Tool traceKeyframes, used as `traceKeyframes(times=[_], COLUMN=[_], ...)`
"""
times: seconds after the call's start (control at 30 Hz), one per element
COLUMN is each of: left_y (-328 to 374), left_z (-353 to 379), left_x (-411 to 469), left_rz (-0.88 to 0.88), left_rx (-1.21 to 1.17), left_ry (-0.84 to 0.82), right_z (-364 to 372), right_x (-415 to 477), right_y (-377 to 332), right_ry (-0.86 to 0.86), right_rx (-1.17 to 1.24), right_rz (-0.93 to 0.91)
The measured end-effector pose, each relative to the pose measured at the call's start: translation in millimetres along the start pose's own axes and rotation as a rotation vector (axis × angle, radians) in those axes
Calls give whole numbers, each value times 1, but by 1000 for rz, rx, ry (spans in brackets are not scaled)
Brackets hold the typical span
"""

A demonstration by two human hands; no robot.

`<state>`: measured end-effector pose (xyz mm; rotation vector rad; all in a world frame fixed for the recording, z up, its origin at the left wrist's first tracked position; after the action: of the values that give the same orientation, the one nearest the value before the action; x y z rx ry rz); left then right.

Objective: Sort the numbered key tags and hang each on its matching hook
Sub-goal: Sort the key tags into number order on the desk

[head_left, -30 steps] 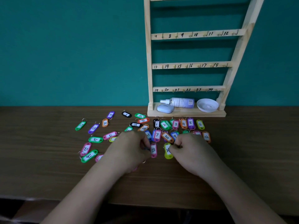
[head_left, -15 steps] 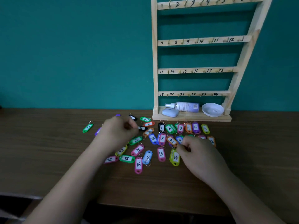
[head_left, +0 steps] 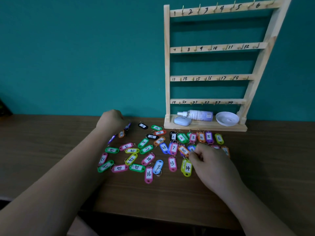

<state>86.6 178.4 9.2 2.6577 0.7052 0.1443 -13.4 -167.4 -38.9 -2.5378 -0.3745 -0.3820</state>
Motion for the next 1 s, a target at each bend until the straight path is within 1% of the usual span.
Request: traceKeyframes(times=[0.17, 0.33, 0.7, 0.77, 0.87, 1.0], left_y=[10, 11, 7, 7, 8, 20], left_z=[11, 14, 17, 17, 14, 3], left_x=[7, 6, 6, 4, -5, -39], left_rz=[-7, -4, 20, 26, 85, 176], left_rx=[115, 173, 18, 30, 22, -147], left_ry=[-92, -93, -32, -34, -44, -76], right_z=[0, -3, -4, -4, -3, -4], right_x=[-1, -1, -2, -2, -2, -1], right_y=[-2, -2, -4, -4, -5, -1], right_ry=[-2, -15, -39, -42, -37, -17], right_rx=[-16, -23, -55, -50, -53, -5], right_rz=[2, 8, -7, -8, -17, -16])
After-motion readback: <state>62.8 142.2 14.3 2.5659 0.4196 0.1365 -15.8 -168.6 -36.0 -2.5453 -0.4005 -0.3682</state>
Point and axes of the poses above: each hand's wrist, its own x-axis towards the middle knuckle, its own z-axis out of the palm, y = z × x, the point moved 4 cm from there along x, towards the middle knuckle, and after that the axes turned 8 degrees about -z, right-handed, at the moved point
